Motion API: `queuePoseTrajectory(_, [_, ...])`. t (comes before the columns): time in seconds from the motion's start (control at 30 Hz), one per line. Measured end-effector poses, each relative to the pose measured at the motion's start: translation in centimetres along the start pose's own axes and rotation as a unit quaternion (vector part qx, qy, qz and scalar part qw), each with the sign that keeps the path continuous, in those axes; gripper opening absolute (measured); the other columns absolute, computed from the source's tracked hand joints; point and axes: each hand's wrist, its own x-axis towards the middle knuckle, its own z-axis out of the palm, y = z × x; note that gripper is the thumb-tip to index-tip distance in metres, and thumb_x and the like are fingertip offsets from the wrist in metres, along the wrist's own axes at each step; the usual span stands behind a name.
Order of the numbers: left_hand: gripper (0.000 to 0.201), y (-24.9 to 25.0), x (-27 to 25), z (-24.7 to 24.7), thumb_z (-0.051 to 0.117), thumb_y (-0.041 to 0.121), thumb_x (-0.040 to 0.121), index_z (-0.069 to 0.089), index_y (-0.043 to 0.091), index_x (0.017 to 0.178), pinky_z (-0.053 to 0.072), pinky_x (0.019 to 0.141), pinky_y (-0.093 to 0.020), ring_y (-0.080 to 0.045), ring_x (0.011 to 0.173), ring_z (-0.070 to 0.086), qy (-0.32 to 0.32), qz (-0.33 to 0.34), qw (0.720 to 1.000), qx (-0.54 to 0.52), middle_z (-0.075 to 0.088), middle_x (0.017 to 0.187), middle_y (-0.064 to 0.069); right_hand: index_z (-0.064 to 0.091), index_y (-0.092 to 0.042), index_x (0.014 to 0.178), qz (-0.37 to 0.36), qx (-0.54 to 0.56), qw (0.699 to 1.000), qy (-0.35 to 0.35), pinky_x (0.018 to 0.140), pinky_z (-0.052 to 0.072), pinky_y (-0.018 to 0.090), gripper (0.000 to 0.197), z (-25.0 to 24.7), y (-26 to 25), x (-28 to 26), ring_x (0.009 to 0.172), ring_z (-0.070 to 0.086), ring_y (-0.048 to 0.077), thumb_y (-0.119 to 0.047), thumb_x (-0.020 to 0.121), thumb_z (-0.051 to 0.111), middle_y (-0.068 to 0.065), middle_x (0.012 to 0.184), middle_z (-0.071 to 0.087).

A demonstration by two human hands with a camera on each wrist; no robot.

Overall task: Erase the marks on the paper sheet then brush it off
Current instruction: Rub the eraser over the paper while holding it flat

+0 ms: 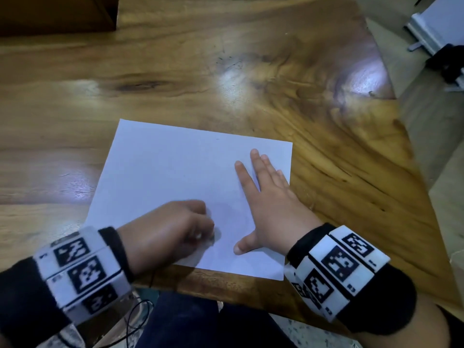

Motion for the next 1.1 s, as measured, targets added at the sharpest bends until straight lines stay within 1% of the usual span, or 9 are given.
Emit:
queuePoseTrajectory(0.1, [0.005,-0.1,1.0,-0.4,0.061,0.022,0.073,0.066,0.023,0.073,0.032,0.059,-0.007,-0.002,0.063,0.048,-0.012,0.007,1.0,0.008,0.041,0.068,0.02,-0.029,-0.019,0.144,-0.003,0.002,1.0,0.004,0.111,-0.016,0.034,0.138,0.1,0.0,0.0,0.137,-0.036,0.021,-0.055,0.064,0.078,0.008,0.144,-0.046])
queuePoseTrajectory(0.2, [0.015,0.4,5.0,-2.3,0.054,0.028,0.072,0.065,0.016,0.072,0.035,0.061,-0.024,-0.025,0.065,0.055,0.08,-0.008,0.994,0.07,0.046,0.067,0.002,-0.028,-0.019,0.145,-0.002,-0.001,1.0,0.011,0.112,-0.015,0.034,0.139,0.2,0.0,0.1,0.137,-0.035,0.022,-0.055,0.063,0.078,0.008,0.145,-0.044])
queuePoseTrajectory(0.27, [0.013,0.6,7.2,-3.2,0.058,0.023,0.076,0.064,0.012,0.076,0.032,0.063,-0.025,-0.03,0.07,0.054,0.125,-0.028,0.988,0.085,0.047,0.071,-0.004,-0.027,-0.018,0.145,-0.001,-0.001,1.0,0.016,0.113,-0.015,0.034,0.14,0.2,0.0,0.2,0.138,-0.035,0.021,-0.055,0.061,0.079,0.007,0.146,-0.044])
queuePoseTrajectory(0.4, [0.017,1.3,4.6,-1.4,0.05,0.026,0.073,0.061,0.018,0.063,0.036,0.055,-0.027,-0.028,0.061,0.055,0.064,0.026,0.996,0.059,0.046,0.066,-0.001,-0.028,-0.017,0.144,-0.002,0.004,1.0,0.019,0.112,-0.015,0.033,0.14,0.3,0.1,0.2,0.138,-0.034,0.021,-0.056,0.062,0.079,0.006,0.146,-0.044])
queuePoseTrajectory(0.47, [0.008,1.8,1.9,0.1,0.059,0.019,0.075,0.061,0.019,0.067,0.041,0.057,-0.029,-0.023,0.065,0.056,-0.014,0.019,0.999,0.035,0.049,0.072,0.001,-0.028,-0.016,0.144,-0.005,0.009,1.0,0.018,0.112,-0.016,0.034,0.14,0.3,0.2,0.2,0.137,-0.035,0.021,-0.055,0.063,0.078,0.007,0.146,-0.044])
queuePoseTrajectory(0.53, [0.006,1.6,1.2,0.3,0.058,0.021,0.075,0.064,0.021,0.074,0.043,0.061,-0.027,-0.02,0.068,0.057,-0.042,0.013,0.999,0.018,0.053,0.078,0.0,-0.028,-0.015,0.144,-0.006,0.008,1.0,0.018,0.112,-0.016,0.034,0.14,0.3,0.1,0.2,0.137,-0.036,0.021,-0.055,0.063,0.078,0.007,0.146,-0.044])
queuePoseTrajectory(0.77, [0.027,1.2,5.5,-1.3,0.046,0.035,0.072,0.063,0.014,0.067,0.038,0.058,-0.028,-0.026,0.06,0.052,0.095,0.01,0.995,0.042,0.049,0.068,-0.004,-0.027,-0.018,0.145,-0.004,0.006,1.0,0.026,0.112,-0.015,0.033,0.14,0.4,0.1,0.2,0.138,-0.034,0.02,-0.055,0.061,0.079,0.006,0.147,-0.042])
queuePoseTrajectory(0.97, [0.008,2.1,0.0,1.5,0.063,0.02,0.075,0.057,0.021,0.07,0.037,0.054,-0.021,-0.012,0.059,0.045,-0.009,0.018,1.0,0.0,0.043,0.071,0.006,-0.028,-0.015,0.144,-0.001,0.005,1.0,0.016,0.111,-0.016,0.033,0.14,0.3,0.0,0.1,0.137,-0.036,0.02,-0.055,0.063,0.078,0.007,0.146,-0.044])
queuePoseTrajectory(1.1, [0.024,1.3,3.8,-0.8,0.046,0.031,0.076,0.061,0.015,0.066,0.045,0.058,-0.027,-0.025,0.061,0.055,0.068,0.011,0.997,0.038,0.053,0.07,-0.007,-0.029,-0.016,0.144,0.0,0.001,1.0,0.016,0.112,-0.015,0.033,0.14,0.2,0.0,0.1,0.137,-0.035,0.021,-0.055,0.063,0.078,0.007,0.146,-0.043])
